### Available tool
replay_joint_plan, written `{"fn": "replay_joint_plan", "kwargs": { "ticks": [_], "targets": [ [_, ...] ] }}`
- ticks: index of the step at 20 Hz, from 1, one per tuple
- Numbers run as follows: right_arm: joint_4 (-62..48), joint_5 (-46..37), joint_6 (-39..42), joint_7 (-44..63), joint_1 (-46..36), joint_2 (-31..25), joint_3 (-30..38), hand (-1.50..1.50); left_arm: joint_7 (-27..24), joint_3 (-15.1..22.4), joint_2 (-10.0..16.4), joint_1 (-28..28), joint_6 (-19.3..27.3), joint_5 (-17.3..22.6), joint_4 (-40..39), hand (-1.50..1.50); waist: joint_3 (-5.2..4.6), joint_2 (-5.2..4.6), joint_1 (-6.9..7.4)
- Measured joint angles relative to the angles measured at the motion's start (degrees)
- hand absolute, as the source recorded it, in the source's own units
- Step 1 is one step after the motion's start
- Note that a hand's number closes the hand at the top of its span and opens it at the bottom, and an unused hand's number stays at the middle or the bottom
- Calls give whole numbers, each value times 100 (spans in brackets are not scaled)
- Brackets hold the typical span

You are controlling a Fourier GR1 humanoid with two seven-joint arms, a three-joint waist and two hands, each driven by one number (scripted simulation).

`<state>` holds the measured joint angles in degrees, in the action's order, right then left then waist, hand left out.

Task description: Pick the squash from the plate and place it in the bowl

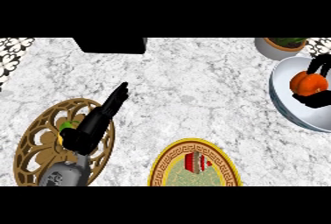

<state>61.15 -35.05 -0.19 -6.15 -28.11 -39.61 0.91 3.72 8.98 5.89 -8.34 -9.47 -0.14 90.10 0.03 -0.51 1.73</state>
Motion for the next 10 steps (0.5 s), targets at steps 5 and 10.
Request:
{"fn": "replay_joint_plan", "kwargs": {
  "ticks": [5,10],
  "targets": [
    [-1251,248,618,-695,-502,49,92,-150,34,-1,12,78,-35,11,123,0,7,-6,26],
    [-2156,402,529,-1436,-1059,189,402,-150,44,41,-34,188,-30,-45,170,0,6,6,-14]
  ]
}}
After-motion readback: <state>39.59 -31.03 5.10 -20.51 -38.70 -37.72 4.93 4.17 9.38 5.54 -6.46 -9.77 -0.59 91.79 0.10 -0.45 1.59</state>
